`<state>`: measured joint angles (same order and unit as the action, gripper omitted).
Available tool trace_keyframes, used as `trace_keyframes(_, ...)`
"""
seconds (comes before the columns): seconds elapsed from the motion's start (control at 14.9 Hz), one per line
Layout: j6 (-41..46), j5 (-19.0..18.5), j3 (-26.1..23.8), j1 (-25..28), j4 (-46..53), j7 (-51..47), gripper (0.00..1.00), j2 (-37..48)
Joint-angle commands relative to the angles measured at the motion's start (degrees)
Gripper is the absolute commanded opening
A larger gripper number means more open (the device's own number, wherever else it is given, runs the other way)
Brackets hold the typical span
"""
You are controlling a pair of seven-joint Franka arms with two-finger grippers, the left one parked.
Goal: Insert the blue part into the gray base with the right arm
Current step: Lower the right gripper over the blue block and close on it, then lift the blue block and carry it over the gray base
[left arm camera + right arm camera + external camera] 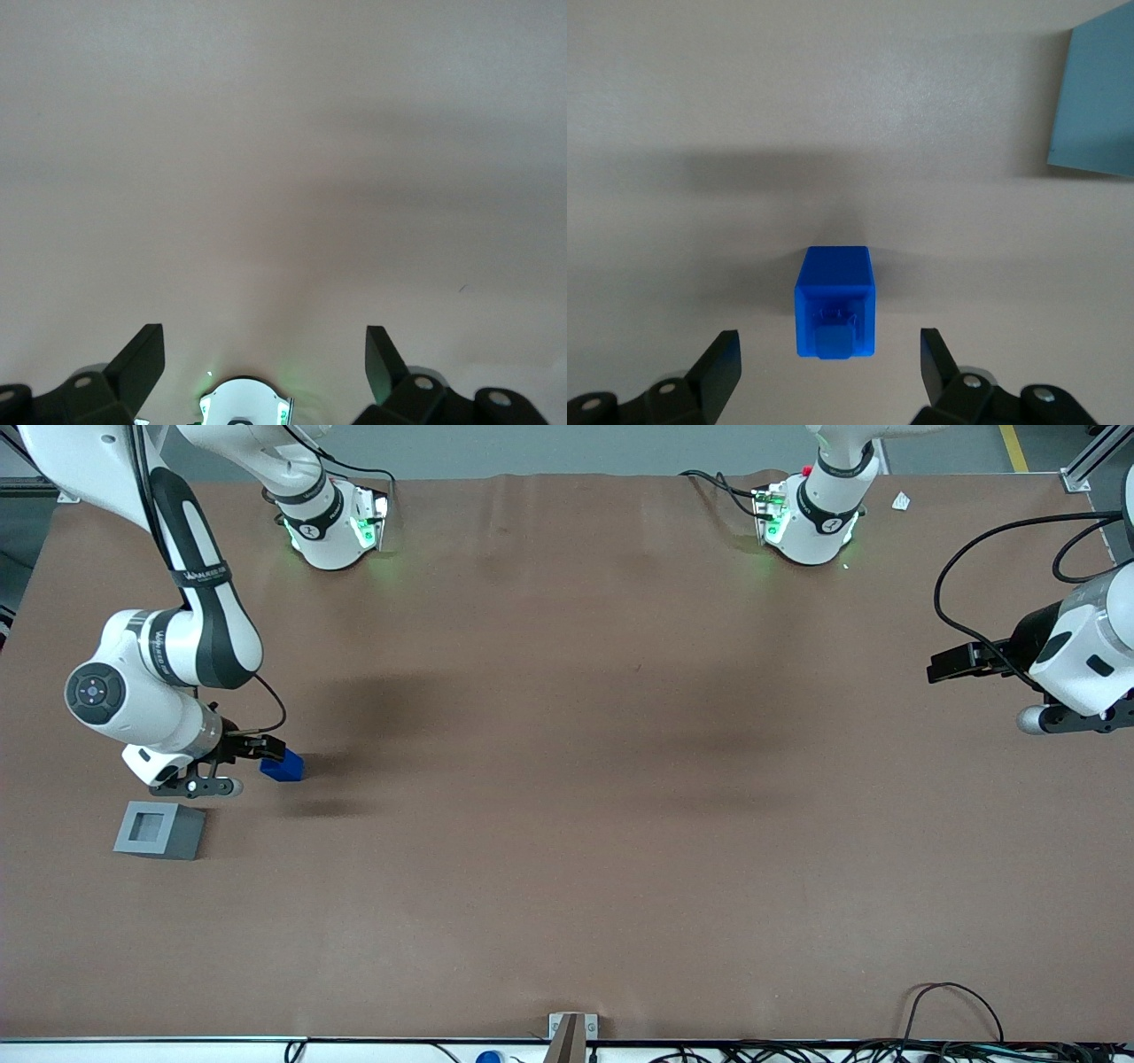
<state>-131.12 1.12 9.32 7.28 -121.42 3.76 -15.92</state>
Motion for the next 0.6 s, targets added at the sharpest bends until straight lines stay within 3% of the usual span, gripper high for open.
trace_keyframes(0.0, -1.3, 0.1, 0.1, -0.1, -0.8, 1.8, 0.88, -0.9)
trace_keyframes(0.54, -3.8, 0.1, 0.1, -0.2, -0.8, 2.6, 0.79, -4.9)
